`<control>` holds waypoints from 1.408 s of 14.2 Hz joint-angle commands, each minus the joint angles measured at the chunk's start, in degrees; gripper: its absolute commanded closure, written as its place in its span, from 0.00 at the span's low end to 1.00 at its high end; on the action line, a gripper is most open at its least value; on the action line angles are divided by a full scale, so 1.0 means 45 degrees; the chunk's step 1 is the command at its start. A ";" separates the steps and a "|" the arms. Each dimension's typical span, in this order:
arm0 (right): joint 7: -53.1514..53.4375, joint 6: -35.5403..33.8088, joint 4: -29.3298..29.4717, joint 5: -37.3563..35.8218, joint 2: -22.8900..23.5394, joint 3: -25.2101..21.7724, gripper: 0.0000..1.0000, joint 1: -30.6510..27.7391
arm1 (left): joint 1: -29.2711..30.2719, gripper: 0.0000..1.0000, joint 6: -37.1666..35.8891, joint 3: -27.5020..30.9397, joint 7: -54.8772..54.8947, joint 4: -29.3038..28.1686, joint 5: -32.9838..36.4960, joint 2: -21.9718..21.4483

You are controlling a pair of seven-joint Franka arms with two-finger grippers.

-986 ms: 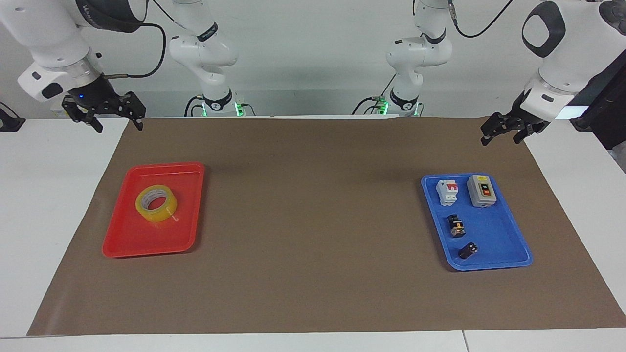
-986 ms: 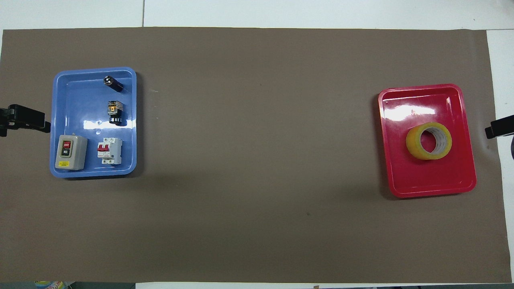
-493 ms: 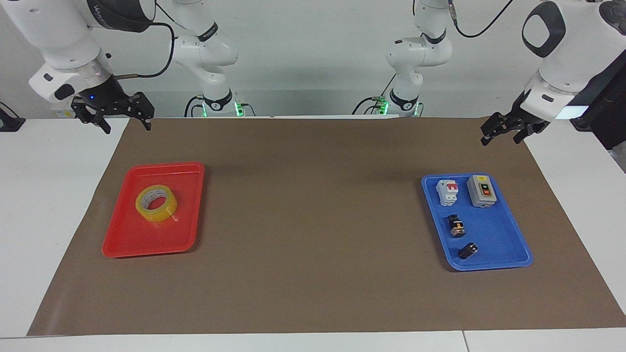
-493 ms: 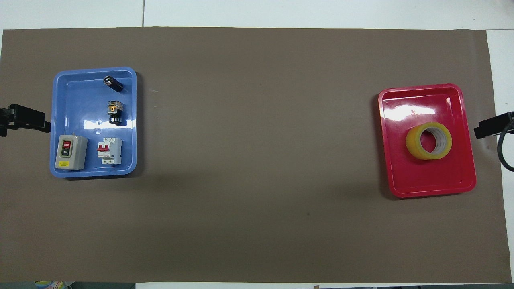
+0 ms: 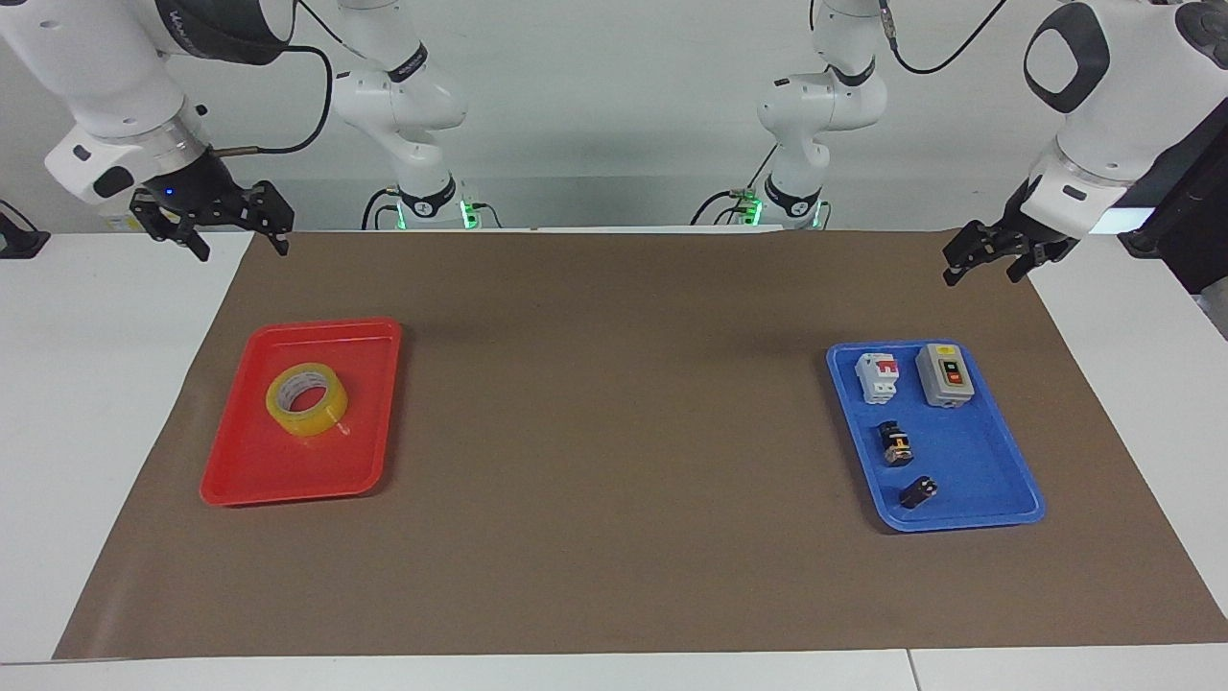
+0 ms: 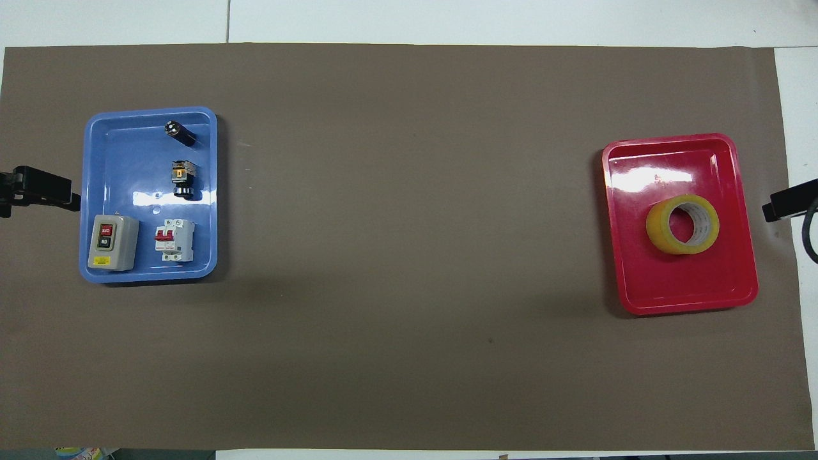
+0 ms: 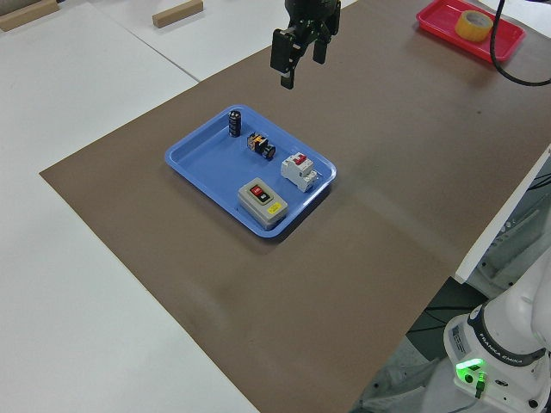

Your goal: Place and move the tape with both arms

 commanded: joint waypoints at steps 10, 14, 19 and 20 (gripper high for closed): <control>0.1135 0.0028 0.0157 0.0054 0.0153 -0.0373 0.00 0.0328 | 0.0046 0.00 -0.0094 0.0009 0.0175 -0.0086 -0.0293 -0.0115; 0.1116 0.0008 0.0157 0.0074 0.0153 -0.0588 0.00 0.0347 | 0.0046 0.00 -0.0094 0.0029 0.0175 -0.0086 -0.0293 -0.0115; 0.1116 0.0028 0.0215 0.0113 0.0153 -0.0627 0.00 0.0366 | 0.0046 0.00 -0.0094 0.0028 0.0175 -0.0086 -0.0293 -0.0115; 0.1116 0.0028 0.0215 0.0113 0.0153 -0.0627 0.00 0.0366 | 0.0046 0.00 -0.0094 0.0029 0.0175 -0.0086 -0.0293 -0.0115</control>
